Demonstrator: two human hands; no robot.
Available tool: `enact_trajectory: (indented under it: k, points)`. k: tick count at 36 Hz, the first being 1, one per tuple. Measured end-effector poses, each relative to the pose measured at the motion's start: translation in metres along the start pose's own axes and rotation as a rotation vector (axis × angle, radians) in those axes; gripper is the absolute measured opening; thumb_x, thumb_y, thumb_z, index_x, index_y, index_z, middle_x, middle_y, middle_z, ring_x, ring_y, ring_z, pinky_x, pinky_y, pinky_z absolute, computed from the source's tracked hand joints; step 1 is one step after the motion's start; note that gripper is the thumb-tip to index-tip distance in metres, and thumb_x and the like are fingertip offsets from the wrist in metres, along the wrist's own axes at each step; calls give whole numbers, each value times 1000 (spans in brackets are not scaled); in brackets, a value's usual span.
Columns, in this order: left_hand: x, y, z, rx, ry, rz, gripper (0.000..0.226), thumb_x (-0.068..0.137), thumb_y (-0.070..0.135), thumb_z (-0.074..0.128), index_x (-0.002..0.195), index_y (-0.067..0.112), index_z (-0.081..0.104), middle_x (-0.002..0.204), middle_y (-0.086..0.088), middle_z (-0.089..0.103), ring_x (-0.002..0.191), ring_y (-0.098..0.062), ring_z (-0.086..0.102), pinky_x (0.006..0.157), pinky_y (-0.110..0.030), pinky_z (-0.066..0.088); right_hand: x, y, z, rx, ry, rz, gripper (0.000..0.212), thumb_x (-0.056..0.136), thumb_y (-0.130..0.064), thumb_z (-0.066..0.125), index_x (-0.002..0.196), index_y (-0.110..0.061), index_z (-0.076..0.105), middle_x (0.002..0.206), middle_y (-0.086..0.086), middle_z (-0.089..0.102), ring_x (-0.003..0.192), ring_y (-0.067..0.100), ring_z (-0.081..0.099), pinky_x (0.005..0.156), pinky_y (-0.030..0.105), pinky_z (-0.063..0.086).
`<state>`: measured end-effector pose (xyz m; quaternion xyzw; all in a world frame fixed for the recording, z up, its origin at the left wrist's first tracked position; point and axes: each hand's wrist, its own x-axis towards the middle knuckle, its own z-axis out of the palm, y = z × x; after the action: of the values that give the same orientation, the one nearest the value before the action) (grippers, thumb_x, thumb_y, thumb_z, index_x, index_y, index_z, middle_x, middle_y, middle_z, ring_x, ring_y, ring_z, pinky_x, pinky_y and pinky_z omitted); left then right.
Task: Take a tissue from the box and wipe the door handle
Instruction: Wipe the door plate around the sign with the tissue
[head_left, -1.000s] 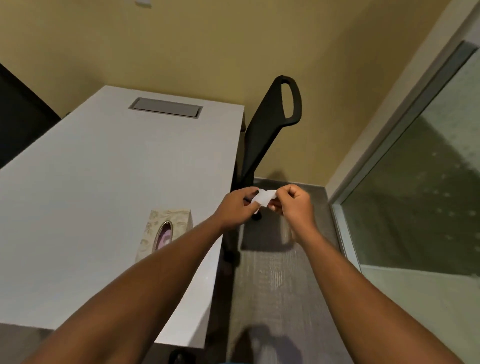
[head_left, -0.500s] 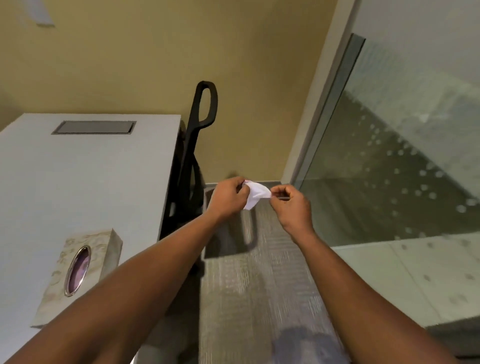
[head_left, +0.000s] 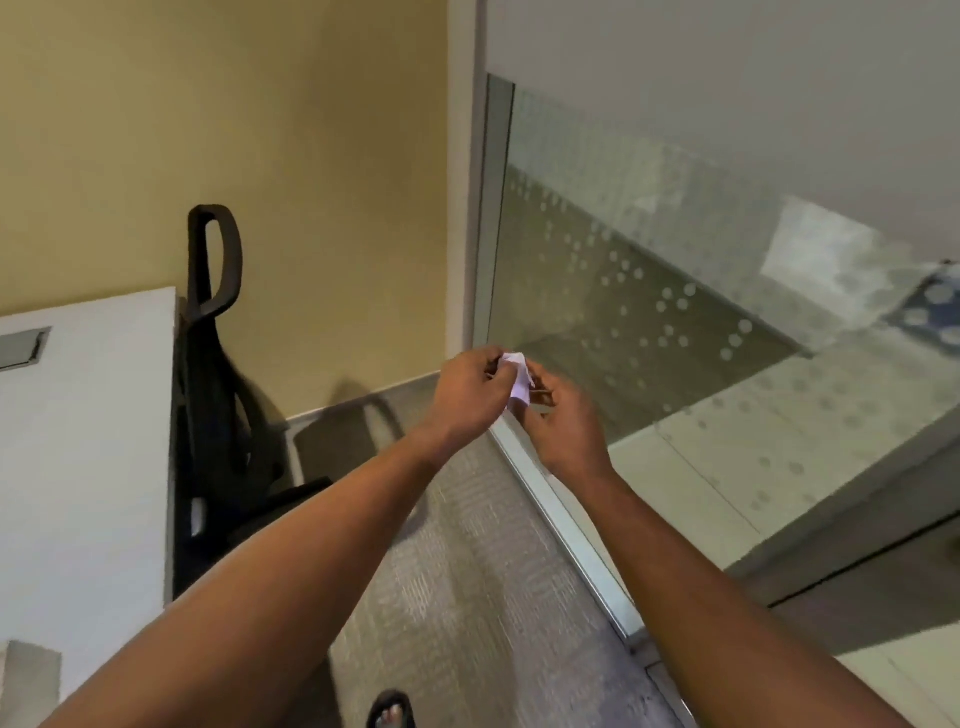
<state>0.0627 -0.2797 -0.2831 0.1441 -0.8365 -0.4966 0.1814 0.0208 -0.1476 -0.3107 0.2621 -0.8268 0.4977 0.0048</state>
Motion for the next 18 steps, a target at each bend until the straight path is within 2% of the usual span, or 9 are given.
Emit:
enact_trajectory:
  k: [4,8,10,12,13,15,16,18]
  points:
    - [21,5,16,-6,-79,50,22,98,18,58,97,7,77,81,-4,73,79,-28,70,77,-50,59,9,11,-18,-96,127,55,25,93,-21,67,117,-20,72,98,-5,76,86,7,68,69,8,44]
    - [47,8,28,-32,-191,113,19,96,21,63,101,10,78,90,-4,76,79,-23,70,80,-50,60,21,17,-33,-155,214,105,19,95,-22,64,110,-15,75,95,-1,76,83,11,69,70,16,48]
    - [62,10,34,-49,-275,147,19,96,24,65,106,13,77,85,5,76,72,-14,67,80,-44,60,29,20,-40,-175,260,142,20,95,-22,64,110,-15,75,96,0,76,84,11,68,72,17,48]
    - [78,14,38,-51,-334,188,19,95,26,67,109,16,77,67,18,68,60,-1,59,68,-30,56,38,22,-47,-163,314,188,20,94,-20,65,110,-16,75,95,-1,76,83,10,68,71,12,46]
    - [85,16,40,-59,-357,211,19,94,25,68,109,17,77,59,22,64,53,4,54,60,-24,48,42,22,-51,-137,343,223,20,93,-19,66,110,-16,75,93,-3,76,83,11,70,73,14,50]
    - [99,23,44,-84,-406,245,17,93,25,70,108,20,76,54,23,60,47,4,48,52,-14,38,48,20,-60,-60,407,287,17,91,-16,67,106,-15,76,86,-6,73,80,14,72,79,30,57]
    - [106,26,47,-95,-431,260,16,93,26,71,107,22,77,53,22,58,47,3,46,51,-12,36,51,19,-64,-31,440,310,16,91,-15,68,104,-15,76,84,-7,72,79,16,73,80,37,58]
    - [121,34,54,-106,-485,301,14,92,27,72,105,27,76,56,19,58,50,0,45,52,-15,37,55,15,-74,-4,492,340,11,89,-16,69,98,-18,77,84,-5,74,77,19,74,79,39,58]
